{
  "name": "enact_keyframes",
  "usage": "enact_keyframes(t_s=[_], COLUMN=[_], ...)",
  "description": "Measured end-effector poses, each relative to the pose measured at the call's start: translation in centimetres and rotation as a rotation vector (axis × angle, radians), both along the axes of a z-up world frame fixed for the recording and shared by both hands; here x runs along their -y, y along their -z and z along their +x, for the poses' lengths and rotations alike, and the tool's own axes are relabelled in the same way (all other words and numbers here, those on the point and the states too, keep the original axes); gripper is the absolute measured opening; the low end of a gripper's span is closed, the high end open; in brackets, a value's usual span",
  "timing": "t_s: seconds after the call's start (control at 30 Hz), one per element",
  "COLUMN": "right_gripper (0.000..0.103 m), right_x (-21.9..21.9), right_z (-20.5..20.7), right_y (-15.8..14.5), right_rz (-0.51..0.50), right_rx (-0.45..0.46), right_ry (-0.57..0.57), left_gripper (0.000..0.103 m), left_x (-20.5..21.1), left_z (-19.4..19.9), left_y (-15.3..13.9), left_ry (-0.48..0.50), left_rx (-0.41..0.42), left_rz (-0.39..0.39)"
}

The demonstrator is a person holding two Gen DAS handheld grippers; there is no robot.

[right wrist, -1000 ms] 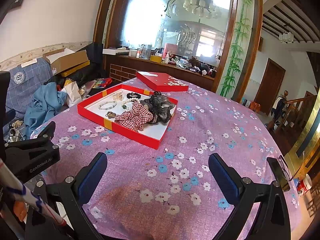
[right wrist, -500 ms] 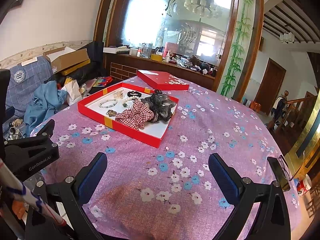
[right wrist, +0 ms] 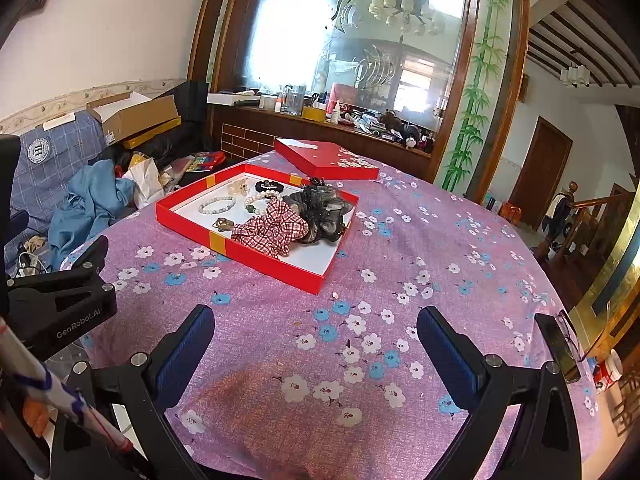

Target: Organize jewelry

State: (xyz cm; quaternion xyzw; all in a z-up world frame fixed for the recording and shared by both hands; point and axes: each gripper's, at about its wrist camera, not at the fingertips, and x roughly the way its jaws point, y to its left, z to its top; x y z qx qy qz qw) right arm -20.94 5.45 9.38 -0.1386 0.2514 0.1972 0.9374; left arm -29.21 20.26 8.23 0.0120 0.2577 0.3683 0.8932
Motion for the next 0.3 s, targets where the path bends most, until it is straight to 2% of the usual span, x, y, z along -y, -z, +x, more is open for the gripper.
enact_keyframes(t_s=[0.2, 0.3], right_gripper=[0.103, 0.103], right_x=[0.2, 1.7], right_z=[0.0, 0.7], right_y=[0.2, 0.0], right_rz=[0.005, 0.065], right_rx=[-0.002, -0.027], right_ry=[0.002, 0.027], left_gripper=[0.103, 0.103], left_x=[0.1, 0.7], left_z=[0.3, 0.8], left_y=[-0.1, -0.6], left_ry=[0.003, 0.028], left_rx=[0.009, 0.006], left_rz=[-0.009, 0.001])
